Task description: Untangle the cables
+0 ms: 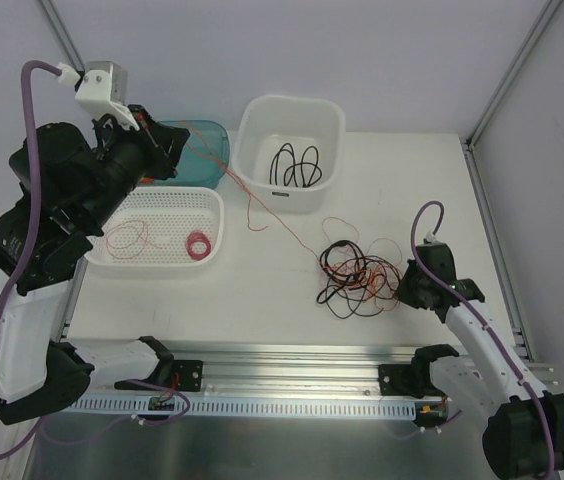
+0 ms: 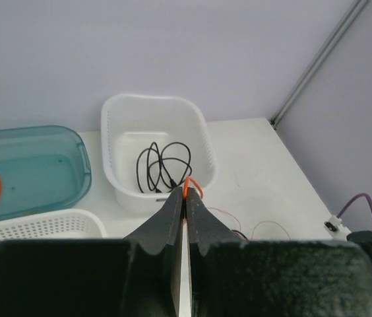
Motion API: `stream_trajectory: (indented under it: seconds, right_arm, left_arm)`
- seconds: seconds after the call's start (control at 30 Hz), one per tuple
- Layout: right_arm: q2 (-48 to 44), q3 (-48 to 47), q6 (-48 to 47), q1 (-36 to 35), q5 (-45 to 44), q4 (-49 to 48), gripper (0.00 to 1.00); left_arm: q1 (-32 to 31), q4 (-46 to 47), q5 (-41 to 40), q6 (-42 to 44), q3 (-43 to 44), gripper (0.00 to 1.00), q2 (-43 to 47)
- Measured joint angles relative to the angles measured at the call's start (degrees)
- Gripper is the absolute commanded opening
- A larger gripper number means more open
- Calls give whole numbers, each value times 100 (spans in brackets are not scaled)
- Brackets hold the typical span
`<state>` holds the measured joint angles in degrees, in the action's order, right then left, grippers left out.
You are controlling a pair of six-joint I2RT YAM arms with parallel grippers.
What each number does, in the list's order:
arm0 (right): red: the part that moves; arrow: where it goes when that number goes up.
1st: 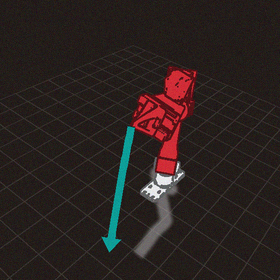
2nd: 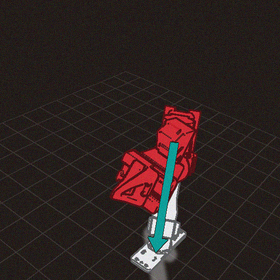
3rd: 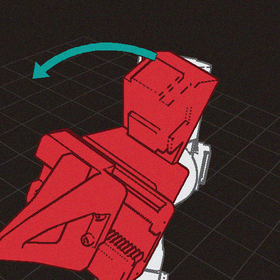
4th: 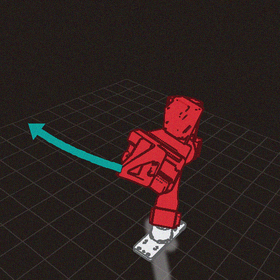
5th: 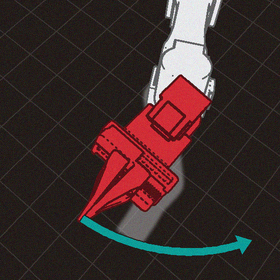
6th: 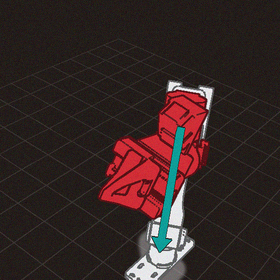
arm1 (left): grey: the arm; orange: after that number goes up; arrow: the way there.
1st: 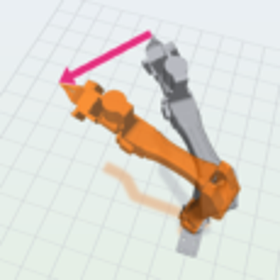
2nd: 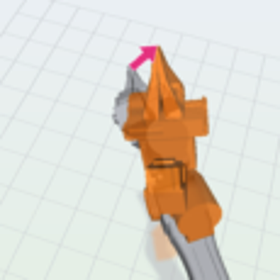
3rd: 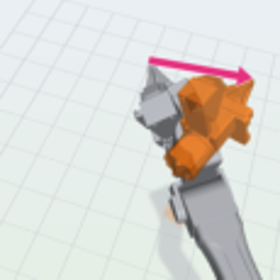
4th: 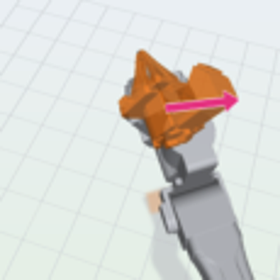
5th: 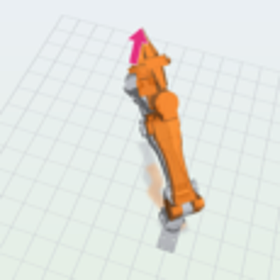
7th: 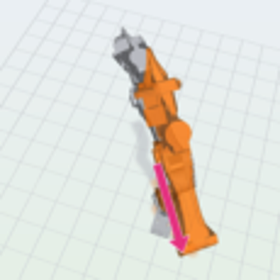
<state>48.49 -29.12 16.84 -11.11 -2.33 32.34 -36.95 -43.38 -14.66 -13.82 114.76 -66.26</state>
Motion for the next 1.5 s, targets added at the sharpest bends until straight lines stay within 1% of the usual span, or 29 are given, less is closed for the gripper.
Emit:
stream_trajectory:
  seconds: [0.1,0.37,0.47,0.53,0.63,0.73,0.83,0.87,1.0,1.03,1.07,1.13,1.2,1.23,1.27,1.3,1.33,1.37,1.4,1.43,1.5]
  right_arm:
    - [0,-46,-50,2,-11,50,4]
    - [50,-52,-114,13,-22,76,4]
    - [107,-52,-129,15,7,70,5]
    - [131,-55,-133,15,46,57,7]
    - [140,-55,-166,17,153,46,9]
    - [140,-55,-240,17,258,50,14]
    - [140,-81,-321,20,361,79,24]
    - [129,-105,-352,22,417,90,30]
    - [22,-195,-472,20,623,107,39]
    - [-28,-225,-514,20,660,129,40]
    - [-63,-254,-544,15,688,144,44]
    - [-122,-308,-608,9,758,151,48]
    - [-151,-343,-669,-4,800,162,55]
    - [-166,-348,-699,-7,820,160,58]
    - [-175,-350,-728,-11,848,173,63]
    - [-184,-350,-748,-17,879,186,66]
    - [-195,-350,-785,-26,905,195,70]
    - [-208,-350,-807,-35,929,201,72]
    - [-227,-350,-835,-44,953,205,75]
    - [-247,-352,-857,-52,981,208,79]
    - [-273,-369,-883,-72,1038,223,84]
  left_arm:
    - [31,-13,-201,157,308,0,-81]
    - [33,-90,-1119,765,1008,0,-192]
    - [33,-81,-1126,872,1056,0,-155]
    - [33,-48,-986,872,898,0,-92]
    - [33,28,-507,817,356,0,-52]
    - [50,125,101,660,-409,0,-234]
    - [63,234,597,452,-1279,0,-616]
    - [63,319,743,380,-1633,1,-796]
    - [13,457,1084,96,-2966,4,-1539]
    - [-13,472,1139,17,-3274,5,-1727]
    - [-31,518,1178,-63,-3556,9,-1884]
    - [-96,542,1285,-219,-3939,12,-2135]
    - [-153,599,1342,-387,-4179,17,-2365]
    - [-199,623,1370,-472,-4242,29,-2463]
    - [-227,649,1401,-533,-4275,37,-2538]
    - [-271,697,1427,-623,-4297,47,-2573]
    - [-337,721,1423,-699,-4304,63,-2579]
    - [-415,767,1421,-741,-4304,68,-2577]
    - [-529,835,1427,-809,-4301,71,-2568]
    - [-645,870,1429,-848,-4293,73,-2568]
    - [-992,946,1440,-844,-4284,73,-2568]
